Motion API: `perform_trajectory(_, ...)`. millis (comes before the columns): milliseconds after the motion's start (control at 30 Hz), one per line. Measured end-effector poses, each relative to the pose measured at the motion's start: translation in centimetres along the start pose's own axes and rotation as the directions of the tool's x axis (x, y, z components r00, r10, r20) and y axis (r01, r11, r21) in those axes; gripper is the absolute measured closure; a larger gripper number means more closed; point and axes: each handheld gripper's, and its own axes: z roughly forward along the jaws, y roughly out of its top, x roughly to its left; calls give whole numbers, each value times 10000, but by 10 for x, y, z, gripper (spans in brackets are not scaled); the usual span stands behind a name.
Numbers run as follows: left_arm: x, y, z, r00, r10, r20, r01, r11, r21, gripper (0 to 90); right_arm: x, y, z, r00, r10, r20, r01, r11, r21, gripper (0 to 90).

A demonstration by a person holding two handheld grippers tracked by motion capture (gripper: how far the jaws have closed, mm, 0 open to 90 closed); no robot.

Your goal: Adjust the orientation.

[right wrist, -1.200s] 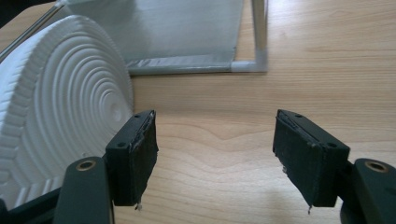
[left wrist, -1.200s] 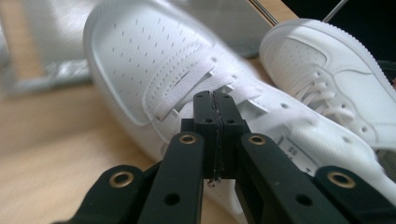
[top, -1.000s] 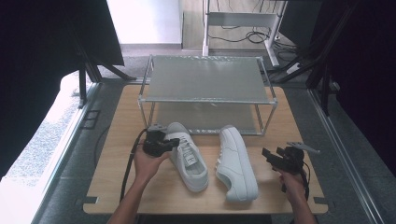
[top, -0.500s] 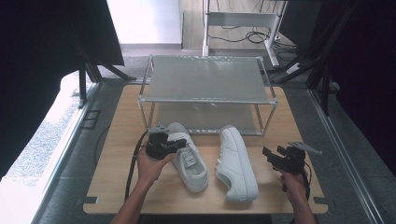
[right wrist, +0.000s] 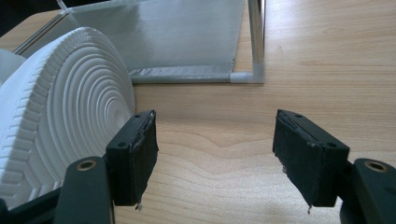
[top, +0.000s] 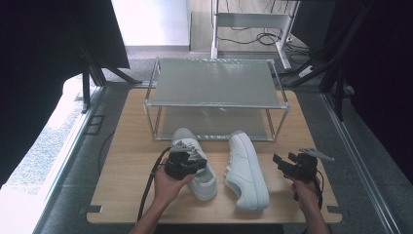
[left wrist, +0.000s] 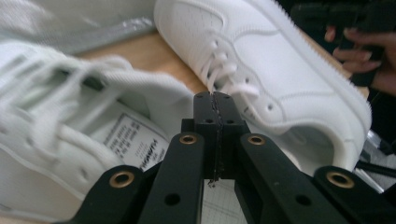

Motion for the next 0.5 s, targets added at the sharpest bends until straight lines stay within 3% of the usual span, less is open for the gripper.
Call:
perform_trajectory(200,5,-14,6,9990,-134,-428,155,9986,498,900,-4,-1,0,9997,205,110,-206,9998,32,311)
perform_trajectory(300,9,-18,3,9986,-323,-418,338,9988,344,900,-4,-1,2,9997,194,129,-194,9998,70,311)
perform_trajectory(500,9,-20,0,9984,-208,-519,224,9993,310,900,-7,-1,0,9995,287,154,-287,9996,8,311)
